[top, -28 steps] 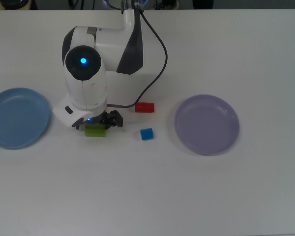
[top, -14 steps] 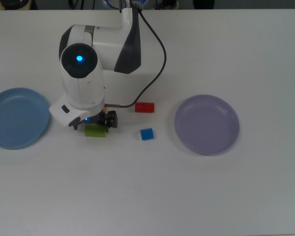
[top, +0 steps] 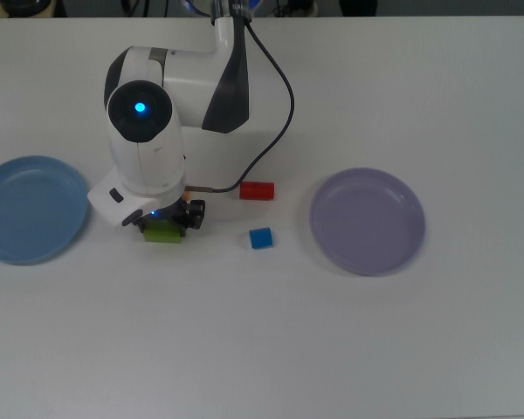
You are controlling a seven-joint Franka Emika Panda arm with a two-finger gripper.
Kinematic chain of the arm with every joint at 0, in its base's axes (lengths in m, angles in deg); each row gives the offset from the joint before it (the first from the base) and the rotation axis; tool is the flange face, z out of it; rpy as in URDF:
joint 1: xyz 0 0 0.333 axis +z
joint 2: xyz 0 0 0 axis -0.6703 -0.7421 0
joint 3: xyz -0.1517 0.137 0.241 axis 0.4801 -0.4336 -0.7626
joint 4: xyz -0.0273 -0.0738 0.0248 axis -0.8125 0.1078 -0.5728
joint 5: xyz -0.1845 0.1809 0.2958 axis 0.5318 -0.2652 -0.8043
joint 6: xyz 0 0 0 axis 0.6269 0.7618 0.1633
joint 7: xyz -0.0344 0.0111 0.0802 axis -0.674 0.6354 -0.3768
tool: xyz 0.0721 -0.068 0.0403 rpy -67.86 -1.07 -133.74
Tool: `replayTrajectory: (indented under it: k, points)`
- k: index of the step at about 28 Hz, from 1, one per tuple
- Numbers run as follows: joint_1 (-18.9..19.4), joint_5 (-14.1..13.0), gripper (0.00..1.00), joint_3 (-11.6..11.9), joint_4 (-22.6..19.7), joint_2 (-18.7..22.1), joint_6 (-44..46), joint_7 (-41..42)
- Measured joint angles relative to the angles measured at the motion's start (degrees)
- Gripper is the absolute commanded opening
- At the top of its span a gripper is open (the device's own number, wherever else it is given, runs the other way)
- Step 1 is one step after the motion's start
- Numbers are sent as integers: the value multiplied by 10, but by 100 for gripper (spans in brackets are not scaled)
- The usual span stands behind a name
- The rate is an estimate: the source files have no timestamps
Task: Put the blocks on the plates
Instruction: 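Carry the green block to the light blue plate and release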
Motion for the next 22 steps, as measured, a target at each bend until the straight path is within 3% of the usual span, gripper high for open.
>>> replayTrajectory:
  k: [8,14,22]
  points:
    - [-27,-16,22,2,13,31,25,2]
    - [-85,-26,22,4,15,67,62,36]
    - [-163,-28,22,4,7,52,60,83]
